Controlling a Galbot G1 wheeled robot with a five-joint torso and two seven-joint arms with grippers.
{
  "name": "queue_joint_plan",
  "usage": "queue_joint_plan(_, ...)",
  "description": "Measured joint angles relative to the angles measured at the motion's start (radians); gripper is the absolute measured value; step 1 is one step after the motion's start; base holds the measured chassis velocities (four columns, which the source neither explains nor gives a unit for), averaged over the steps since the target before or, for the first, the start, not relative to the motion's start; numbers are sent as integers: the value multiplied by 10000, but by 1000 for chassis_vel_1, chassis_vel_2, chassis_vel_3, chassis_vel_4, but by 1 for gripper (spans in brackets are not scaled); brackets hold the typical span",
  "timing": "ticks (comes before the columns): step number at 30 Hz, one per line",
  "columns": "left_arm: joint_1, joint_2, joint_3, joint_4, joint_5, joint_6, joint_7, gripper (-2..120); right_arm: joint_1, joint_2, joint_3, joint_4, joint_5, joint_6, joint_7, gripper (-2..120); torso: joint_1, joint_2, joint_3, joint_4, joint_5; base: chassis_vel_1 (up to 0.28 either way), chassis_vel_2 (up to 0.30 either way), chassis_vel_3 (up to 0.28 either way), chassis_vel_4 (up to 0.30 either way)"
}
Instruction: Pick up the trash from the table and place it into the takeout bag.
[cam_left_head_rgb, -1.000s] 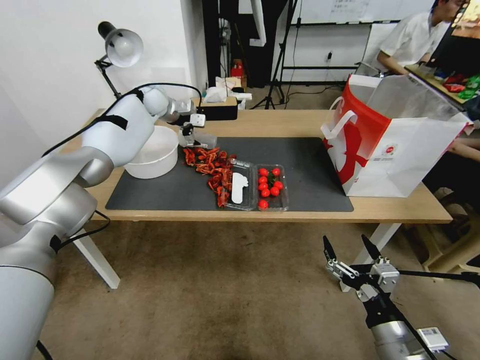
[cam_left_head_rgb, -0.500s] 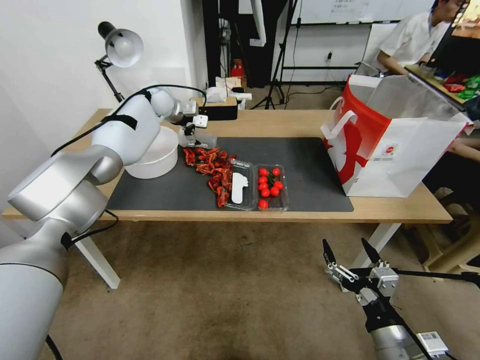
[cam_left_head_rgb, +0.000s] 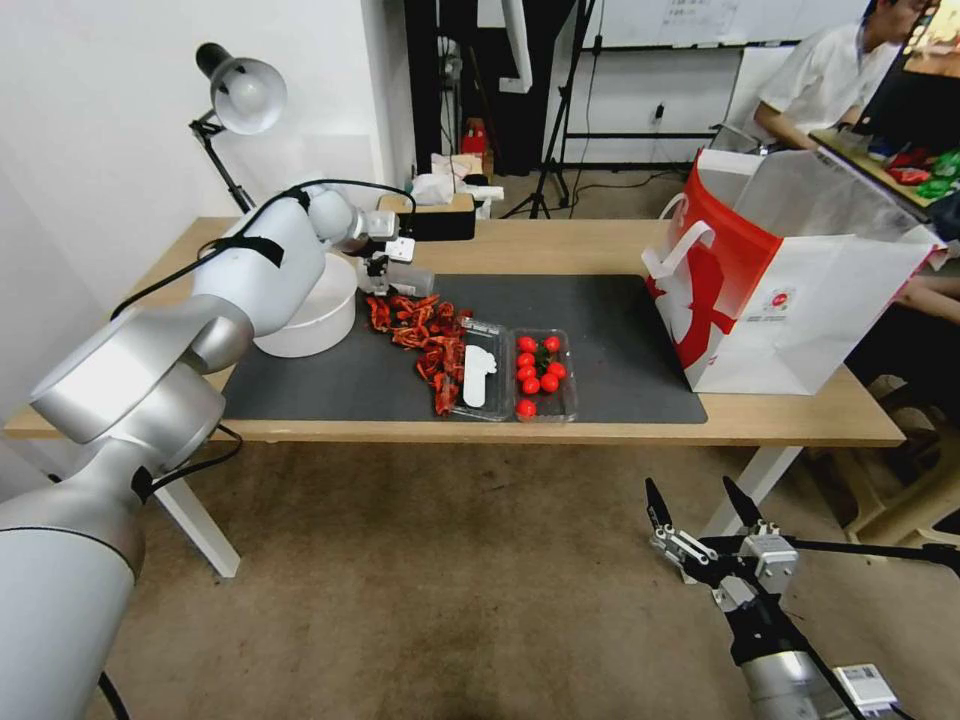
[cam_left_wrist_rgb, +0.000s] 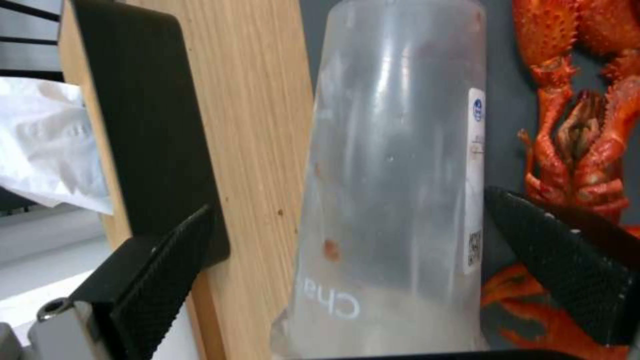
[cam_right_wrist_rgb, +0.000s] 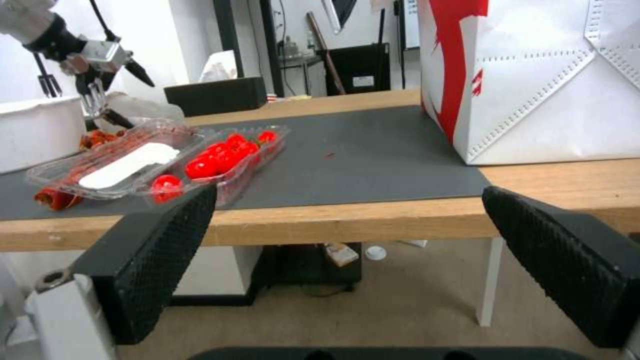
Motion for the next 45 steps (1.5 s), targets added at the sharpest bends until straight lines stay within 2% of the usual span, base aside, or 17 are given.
queue_joint_plan(10,60,-232,5,343,192,65,-139,97,-41,40,-9,-7,0,0,0,100,-1,0,0,-1,0,0,0,0,0)
queue_joint_plan(12,135,-278,13,355,321,87,-141,87,-19,55,-55,-29,0,0,0,100,0,0,0,-1,0,0,0,0,0)
queue_joint_plan(16,146,-289,17,354,354,115,-191,77,6,55,-76,-38,0,0,3,100,0,0,0,-1,-1,0,0,0,0)
queue_joint_plan(18,146,-293,20,355,362,131,-287,65,32,55,-92,-48,0,0,10,100,0,0,0,-1,0,0,0,0,0)
queue_joint_plan(19,146,-293,20,355,362,131,-287,65,32,55,-92,-48,0,0,10,100,0,0,0,-1,0,0,0,0,0)
queue_joint_plan(21,153,-281,20,349,362,139,-313,54,37,66,-138,-61,0,0,12,100,0,0,-1,-1,0,0,0,0,0)
queue_joint_plan(23,160,-272,20,339,362,141,-319,51,37,73,-153,-61,-2,0,12,100,-1,0,-1,-1,0,0,0,0,0)
queue_joint_plan(25,184,-235,20,315,361,146,-339,41,30,90,-179,-62,-18,0,12,100,-1,0,-1,-1,-1,0,0,0,0)
queue_joint_plan(30,212,-164,12,217,361,146,-376,33,16,112,-196,-61,-30,0,12,100,-1,1,-1,-1,0,0,0,0,0)
queue_joint_plan(34,225,-6,-68,-138,277,152,-388,23,-18,131,-197,-29,-33,0,11,100,0,0,1,1,-5,0,0,0,0)
queue_joint_plan(36,131,221,-170,-769,-105,122,-385,18,-23,135,-203,16,-33,0,7,100,1,0,1,0,-3,0,0,0,0)
queue_joint_plan(37,131,221,-170,-769,-105,122,-385,18,-23,135,-203,16,-33,0,7,100,1,0,1,0,-3,0,0,0,0)
queue_joint_plan(39,-35,489,-93,-1469,-1159,48,-296,11,-13,133,-210,22,-33,0,7,100,-1,0,-1,0,5,0,0,0,0)
queue_joint_plan(40,-35,489,-93,-1469,-1159,48,-296,11,-13,133,-210,22,-33,0,7,100,-1,0,-1,0,5,0,0,0,0)
queue_joint_plan(43,-287,572,-73,-2116,-2701,-79,-424,5,12,127,-232,7,-33,0,4,100,0,0,0,1,0,0,0,0,0)
queue_joint_plan(44,-287,572,-73,-2116,-2701,-79,-424,5,12,127,-232,7,-33,0,4,100,0,0,0,1,0,0,0,0,0)
queue_joint_plan(45,-366,526,-56,-2252,-3279,-106,-548,4,23,121,-236,7,-33,0,4,100,0,0,0,3,2,0,0,0,0)
